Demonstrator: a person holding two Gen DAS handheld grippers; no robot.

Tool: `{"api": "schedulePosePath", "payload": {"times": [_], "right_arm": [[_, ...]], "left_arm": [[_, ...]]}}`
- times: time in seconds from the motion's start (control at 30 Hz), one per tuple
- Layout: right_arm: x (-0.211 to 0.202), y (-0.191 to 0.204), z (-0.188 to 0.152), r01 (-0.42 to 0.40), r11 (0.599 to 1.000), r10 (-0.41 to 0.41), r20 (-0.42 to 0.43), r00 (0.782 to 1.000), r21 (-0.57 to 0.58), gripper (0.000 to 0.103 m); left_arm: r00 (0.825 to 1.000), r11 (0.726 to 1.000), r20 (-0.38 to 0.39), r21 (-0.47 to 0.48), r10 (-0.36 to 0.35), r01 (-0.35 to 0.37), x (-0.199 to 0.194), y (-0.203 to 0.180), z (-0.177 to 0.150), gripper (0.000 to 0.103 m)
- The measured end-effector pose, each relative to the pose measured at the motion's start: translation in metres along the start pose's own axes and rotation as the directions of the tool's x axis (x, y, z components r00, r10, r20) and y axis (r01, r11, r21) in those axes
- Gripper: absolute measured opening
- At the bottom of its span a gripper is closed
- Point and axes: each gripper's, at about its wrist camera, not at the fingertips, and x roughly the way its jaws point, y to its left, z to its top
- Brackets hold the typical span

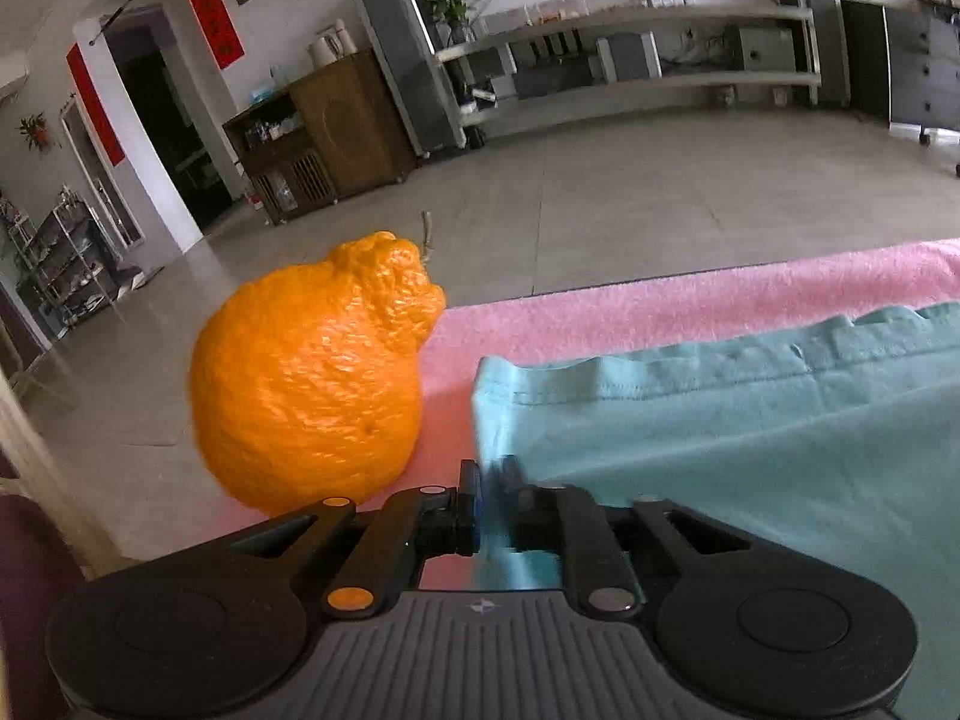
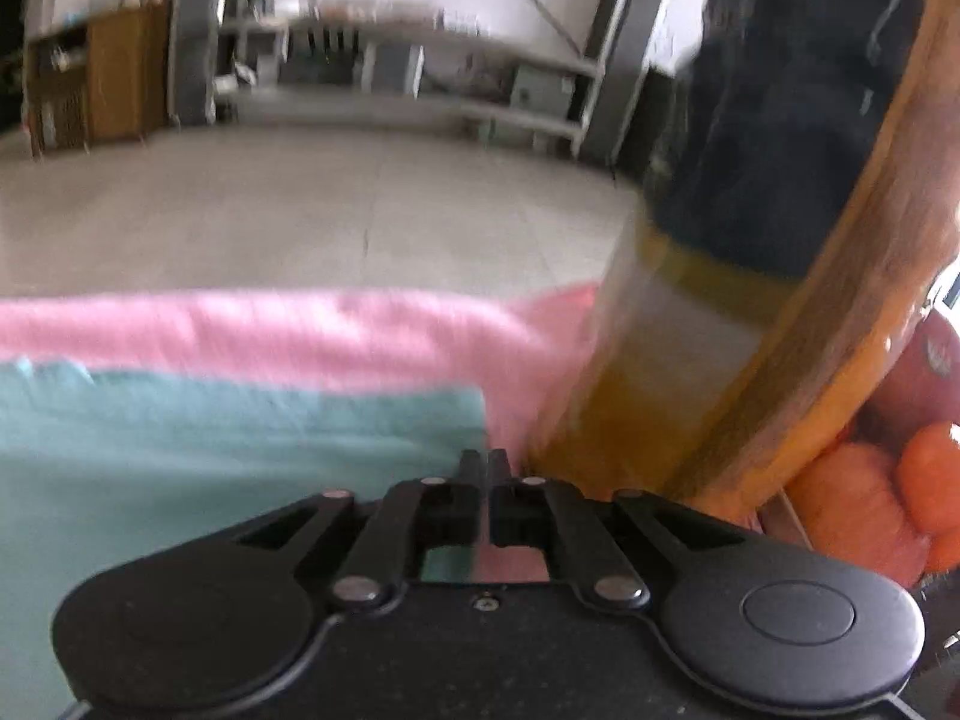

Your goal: Fold clothes

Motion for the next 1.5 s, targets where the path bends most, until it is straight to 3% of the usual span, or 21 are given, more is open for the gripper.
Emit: {"api": "schedulePosePath", "payload": {"times": [0.1, 0.23, 0.4, 0.5, 0.6, 0.7, 0.77, 0.83, 1.03, 1.1, 1.27, 1.4, 1.5], "right_arm": [[-0.027, -0.01, 0.001, -0.053, 0.998, 0.054, -0.017, 0.998, 0.036, 0.017], [-0.096, -0.044, 0.003, -0.151, 0.978, 0.157, -0.033, 0.987, 0.143, 0.025], [-0.199, -0.101, -0.011, -0.303, 0.918, 0.316, -0.011, 0.949, 0.257, 0.032], [-0.262, -0.134, -0.04, -0.388, 0.873, 0.397, 0.033, 0.917, 0.297, 0.042], [-0.292, -0.143, -0.078, -0.435, 0.83, 0.448, 0.047, 0.893, 0.351, 0.048], [-0.291, -0.147, -0.128, -0.454, 0.778, 0.498, 0.014, 0.867, 0.434, 0.049], [-0.272, -0.146, -0.158, -0.468, 0.73, 0.556, -0.034, 0.831, 0.499, 0.049], [-0.259, -0.141, -0.18, -0.445, 0.723, 0.588, -0.132, 0.798, 0.528, 0.046], [-0.288, -0.12, -0.212, -0.502, 0.754, 0.608, -0.16, 0.778, 0.424, 0.047], [-0.289, -0.111, -0.221, -0.509, 0.764, 0.609, -0.184, 0.771, 0.397, 0.047], [-0.291, -0.087, -0.233, -0.502, 0.819, 0.563, -0.226, 0.795, 0.277, 0.038], [-0.294, -0.074, -0.239, -0.491, 0.851, 0.524, -0.253, 0.813, 0.185, 0.035], [-0.296, -0.063, -0.244, -0.481, 0.869, 0.493, -0.271, 0.827, 0.115, 0.034]], "left_arm": [[0.999, 0.998, -0.02, -0.038, -0.045, 0.044, -0.034, 0.019, 0.005, 0.032], [0.994, 0.995, -0.05, -0.038, -0.099, 0.097, -0.106, 0.048, -0.006, 0.034], [0.978, 0.981, -0.091, -0.06, -0.188, 0.183, -0.203, 0.081, -0.047, 0.041], [0.958, 0.964, -0.12, -0.098, -0.26, 0.249, -0.244, 0.089, -0.091, 0.047], [0.927, 0.937, -0.176, -0.172, -0.332, 0.303, -0.258, 0.088, -0.141, 0.048], [0.891, 0.92, -0.265, -0.241, -0.368, 0.309, -0.252, 0.082, -0.186, 0.043], [0.875, 0.924, -0.318, -0.241, -0.365, 0.298, -0.252, 0.079, -0.208, 0.043], [0.888, 0.934, -0.302, -0.205, -0.345, 0.293, -0.265, 0.08, -0.219, 0.045], [0.883, 0.925, -0.286, -0.187, -0.373, 0.33, -0.282, 0.08, -0.244, 0.046], [0.896, 0.934, -0.266, -0.134, -0.355, 0.33, -0.288, 0.072, -0.247, 0.046], [0.932, 0.947, -0.179, -0.001, -0.315, 0.32, -0.294, 0.05, -0.247, 0.046], [0.958, 0.957, -0.151, 0.119, -0.245, 0.263, -0.285, 0.025, -0.244, 0.04], [0.947, 0.941, -0.194, 0.177, -0.255, 0.29, -0.283, 0.018, -0.251, 0.027]]}}
